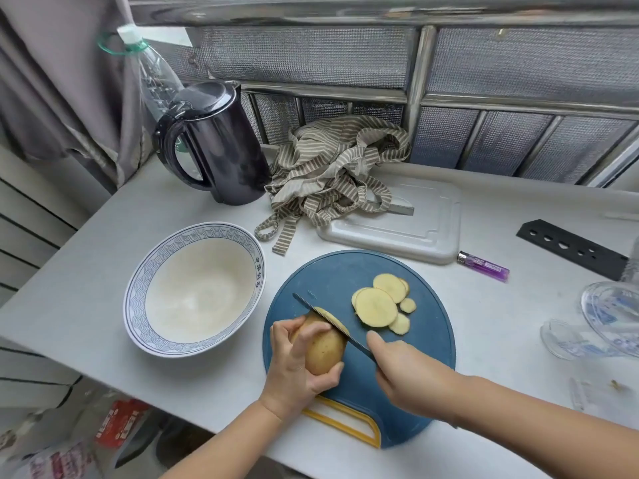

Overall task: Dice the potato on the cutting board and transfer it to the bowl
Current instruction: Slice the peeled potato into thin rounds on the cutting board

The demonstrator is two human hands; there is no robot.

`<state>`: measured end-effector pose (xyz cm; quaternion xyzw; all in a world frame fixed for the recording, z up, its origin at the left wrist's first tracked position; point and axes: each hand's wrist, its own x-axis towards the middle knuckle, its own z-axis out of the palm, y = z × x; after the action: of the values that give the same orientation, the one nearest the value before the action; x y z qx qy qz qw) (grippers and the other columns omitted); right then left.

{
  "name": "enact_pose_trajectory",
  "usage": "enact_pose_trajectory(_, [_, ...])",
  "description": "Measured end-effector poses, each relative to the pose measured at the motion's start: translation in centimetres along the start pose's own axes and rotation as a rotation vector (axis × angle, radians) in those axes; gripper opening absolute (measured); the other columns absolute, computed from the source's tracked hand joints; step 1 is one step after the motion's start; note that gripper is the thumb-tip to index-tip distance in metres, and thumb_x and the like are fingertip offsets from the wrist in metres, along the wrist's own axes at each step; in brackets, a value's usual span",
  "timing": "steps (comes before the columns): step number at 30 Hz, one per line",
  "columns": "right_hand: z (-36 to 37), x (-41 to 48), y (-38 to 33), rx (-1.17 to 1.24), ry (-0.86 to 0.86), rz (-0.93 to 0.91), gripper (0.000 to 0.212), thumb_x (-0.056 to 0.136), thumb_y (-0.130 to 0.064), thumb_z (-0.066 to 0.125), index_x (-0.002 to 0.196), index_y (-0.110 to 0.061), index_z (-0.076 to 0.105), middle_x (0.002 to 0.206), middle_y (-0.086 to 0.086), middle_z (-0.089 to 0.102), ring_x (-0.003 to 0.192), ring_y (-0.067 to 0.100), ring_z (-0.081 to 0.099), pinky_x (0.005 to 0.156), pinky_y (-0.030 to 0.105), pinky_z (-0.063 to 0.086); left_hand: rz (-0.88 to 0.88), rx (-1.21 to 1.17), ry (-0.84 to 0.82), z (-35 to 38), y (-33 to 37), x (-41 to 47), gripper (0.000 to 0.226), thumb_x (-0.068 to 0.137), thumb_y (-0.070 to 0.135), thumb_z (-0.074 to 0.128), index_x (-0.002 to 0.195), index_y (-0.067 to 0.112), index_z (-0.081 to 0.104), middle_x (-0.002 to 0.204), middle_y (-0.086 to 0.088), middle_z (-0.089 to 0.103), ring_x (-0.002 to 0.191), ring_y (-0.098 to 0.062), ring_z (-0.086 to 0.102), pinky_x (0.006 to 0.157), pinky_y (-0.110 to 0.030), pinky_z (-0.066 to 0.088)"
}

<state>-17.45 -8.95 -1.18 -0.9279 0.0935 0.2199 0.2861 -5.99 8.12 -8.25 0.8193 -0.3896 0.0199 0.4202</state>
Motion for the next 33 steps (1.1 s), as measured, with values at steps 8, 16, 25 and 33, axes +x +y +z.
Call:
enact_pose_trajectory(8, [0.1,-0.8,1.5,0.009,-0.025,-0.012,0.007,0.099,-0.018,0.033,0.093,-0.013,0.034,0.074,0.009,0.044,0.060,0.021,0.036,0.058,0.039,0.033,0.024,0.031,-0.010,0.2,-0.3,0.4,0.062,0.063,0.047,0.071,0.120,0.037,0.048,0.110,0.005,0.031,0.113,0.000,0.034,0.102,-0.006,0.025])
enact_pose_trajectory(16, [0.4,1.2,1.7,-0.007,-0.017,-0.038,0.007,0.098,-0.018,0.036,0.093,-0.014,0.033,0.074,0.006,0.043,0.061,0.022,0.039,0.058,0.041,0.035,-0.021,0.025,-0.016,0.5,-0.4,0.2,0.065,0.062,0.047,0.072,0.121,0.043,0.045,0.111,-0.001,0.034,0.121,0.004,0.030,0.103,-0.010,0.028])
enact_pose_trajectory(25, [0.3,4.1,1.1,0.004,-0.013,-0.067,0.012,0.097,-0.014,0.040,0.089,-0.015,0.030,0.068,0.002,0.038,0.055,0.016,0.035,0.054,0.036,0.027,-0.017,0.028,-0.023,0.5,-0.3,0.2,0.065,0.063,0.047,0.072,0.121,0.046,0.044,0.112,0.007,0.030,0.118,-0.004,0.036,0.103,-0.009,0.028])
enact_pose_trajectory(33, [0.2,4.3,1.0,-0.018,-0.014,-0.039,0.010,0.097,-0.015,0.041,0.092,-0.013,0.032,0.074,0.004,0.042,0.065,0.024,0.042,0.059,0.036,0.034,-0.020,0.047,-0.022,0.7,-0.2,0.3,0.064,0.064,0.049,0.071,0.121,0.048,0.043,0.112,0.007,0.030,0.121,0.004,0.031,0.102,-0.006,0.026])
